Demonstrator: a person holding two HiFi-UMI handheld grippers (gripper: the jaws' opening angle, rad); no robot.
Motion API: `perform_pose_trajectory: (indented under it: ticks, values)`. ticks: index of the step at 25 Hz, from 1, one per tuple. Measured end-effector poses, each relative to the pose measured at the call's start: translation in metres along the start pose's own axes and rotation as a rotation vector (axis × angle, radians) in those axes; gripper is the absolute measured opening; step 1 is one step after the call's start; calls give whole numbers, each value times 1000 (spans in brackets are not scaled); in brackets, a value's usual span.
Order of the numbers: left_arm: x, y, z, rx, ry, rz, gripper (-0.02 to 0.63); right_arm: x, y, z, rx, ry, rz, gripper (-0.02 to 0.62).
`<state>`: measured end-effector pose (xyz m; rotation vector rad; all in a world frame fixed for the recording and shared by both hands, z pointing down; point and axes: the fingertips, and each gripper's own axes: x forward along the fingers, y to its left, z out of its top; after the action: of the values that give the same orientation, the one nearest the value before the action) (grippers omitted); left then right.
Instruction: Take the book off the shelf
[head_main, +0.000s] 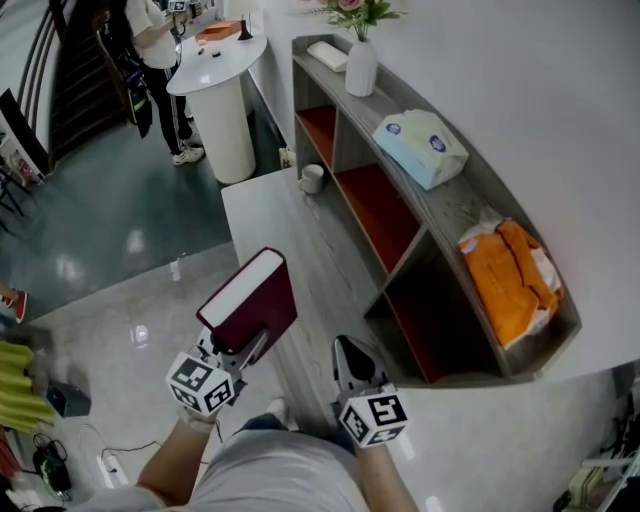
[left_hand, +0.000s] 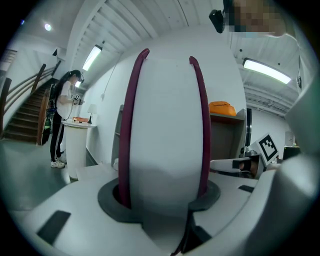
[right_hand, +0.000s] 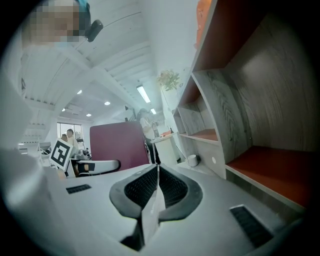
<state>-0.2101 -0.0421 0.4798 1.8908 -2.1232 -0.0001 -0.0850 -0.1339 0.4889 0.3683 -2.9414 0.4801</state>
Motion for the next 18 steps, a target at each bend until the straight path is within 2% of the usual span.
perform_pose_trajectory:
  ticks: [18]
  values:
    - [9,8,-6,-5,24,-13,213,1,-6,-4,3,13,-16,21]
